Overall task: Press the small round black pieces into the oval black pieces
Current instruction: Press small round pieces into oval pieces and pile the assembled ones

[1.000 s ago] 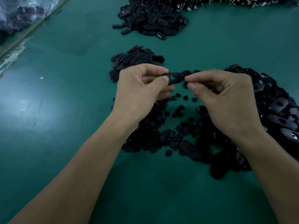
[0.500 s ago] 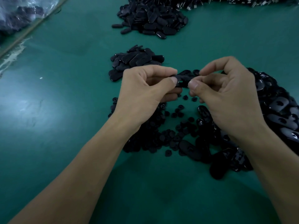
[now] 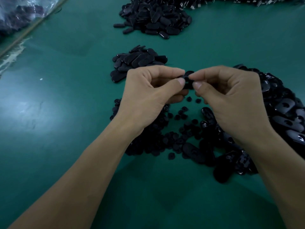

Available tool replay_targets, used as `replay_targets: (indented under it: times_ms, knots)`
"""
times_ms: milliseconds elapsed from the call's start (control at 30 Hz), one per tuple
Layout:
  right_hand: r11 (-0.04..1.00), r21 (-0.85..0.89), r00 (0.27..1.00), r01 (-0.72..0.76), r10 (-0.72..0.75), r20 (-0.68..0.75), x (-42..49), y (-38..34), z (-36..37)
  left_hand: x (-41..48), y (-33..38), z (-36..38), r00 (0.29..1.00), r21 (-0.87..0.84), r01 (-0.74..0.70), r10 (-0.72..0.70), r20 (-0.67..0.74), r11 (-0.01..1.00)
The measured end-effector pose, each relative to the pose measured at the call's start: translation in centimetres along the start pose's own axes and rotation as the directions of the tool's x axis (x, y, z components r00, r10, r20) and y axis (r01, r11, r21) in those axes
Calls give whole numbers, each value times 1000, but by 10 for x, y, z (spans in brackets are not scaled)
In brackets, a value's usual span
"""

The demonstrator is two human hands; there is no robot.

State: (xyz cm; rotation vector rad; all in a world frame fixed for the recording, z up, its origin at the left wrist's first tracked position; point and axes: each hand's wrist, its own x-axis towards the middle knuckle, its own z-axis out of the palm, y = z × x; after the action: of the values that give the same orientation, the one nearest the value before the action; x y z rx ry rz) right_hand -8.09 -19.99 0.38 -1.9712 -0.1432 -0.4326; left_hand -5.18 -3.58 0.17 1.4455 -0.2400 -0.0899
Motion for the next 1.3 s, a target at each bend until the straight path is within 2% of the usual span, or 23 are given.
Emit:
replay_targets:
  times_ms: [133, 367, 500, 667, 800, 933, 1133, 1300]
  knots:
    - [999, -46, 1000, 16, -16, -8, -1, -3, 1, 1, -2, 1, 999, 56, -26, 25, 21, 998]
    - [995, -84, 998, -48, 52, 46, -2, -1, -2, 3, -8, -1, 994, 205, -110, 105, 37, 972]
    - [993, -112, 998, -47, 51, 31, -2, -2, 0, 3, -10, -2, 987, 320, -160, 151, 53, 934]
    - [981, -193, 999, -34, 29, -30, -6, -4, 2, 1, -11, 0, 984, 377, -175, 159, 75, 910]
    - [980, -180, 996, -88, 82, -41, -8, -8, 3, 1, -13, -1, 981, 445, -192, 172, 84, 875]
    - [972, -205, 991, -112, 96, -88, -12, -12, 7, -2, -12, 1, 970, 564, -236, 226, 87, 792]
    - [955, -297, 998, -16, -2, -63, -14, -15, 13, -3, -10, 3, 964, 603, -243, 260, 62, 760]
    - [970, -243, 1000, 21, -19, 9, -17, -18, 15, -3, -10, 2, 964, 606, -221, 265, 17, 764]
